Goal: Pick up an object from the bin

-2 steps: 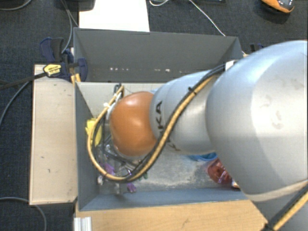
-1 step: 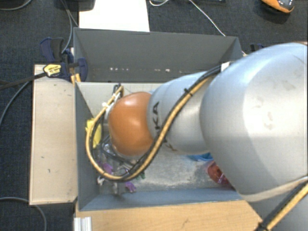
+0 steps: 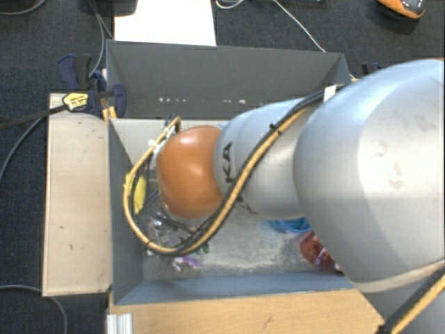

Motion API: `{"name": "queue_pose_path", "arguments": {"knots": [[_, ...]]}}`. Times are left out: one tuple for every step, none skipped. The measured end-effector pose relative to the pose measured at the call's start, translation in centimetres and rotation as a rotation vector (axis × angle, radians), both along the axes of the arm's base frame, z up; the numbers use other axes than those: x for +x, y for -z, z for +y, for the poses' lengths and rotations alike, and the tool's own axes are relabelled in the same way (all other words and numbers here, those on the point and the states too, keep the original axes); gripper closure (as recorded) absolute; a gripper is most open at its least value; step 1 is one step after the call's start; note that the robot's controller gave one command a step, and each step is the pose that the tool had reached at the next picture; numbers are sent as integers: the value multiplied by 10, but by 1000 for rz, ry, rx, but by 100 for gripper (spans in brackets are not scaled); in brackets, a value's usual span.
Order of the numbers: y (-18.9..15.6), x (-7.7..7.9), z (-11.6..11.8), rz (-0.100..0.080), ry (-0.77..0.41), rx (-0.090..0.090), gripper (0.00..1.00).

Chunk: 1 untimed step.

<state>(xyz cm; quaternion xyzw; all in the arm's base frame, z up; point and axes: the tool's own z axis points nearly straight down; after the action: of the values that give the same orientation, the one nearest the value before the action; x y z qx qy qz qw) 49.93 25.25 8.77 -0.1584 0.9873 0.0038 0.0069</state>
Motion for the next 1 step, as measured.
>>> {"name": "queue_pose_path", "arguments": {"knots": [[0, 0, 0, 0, 3, 0, 100]]}}
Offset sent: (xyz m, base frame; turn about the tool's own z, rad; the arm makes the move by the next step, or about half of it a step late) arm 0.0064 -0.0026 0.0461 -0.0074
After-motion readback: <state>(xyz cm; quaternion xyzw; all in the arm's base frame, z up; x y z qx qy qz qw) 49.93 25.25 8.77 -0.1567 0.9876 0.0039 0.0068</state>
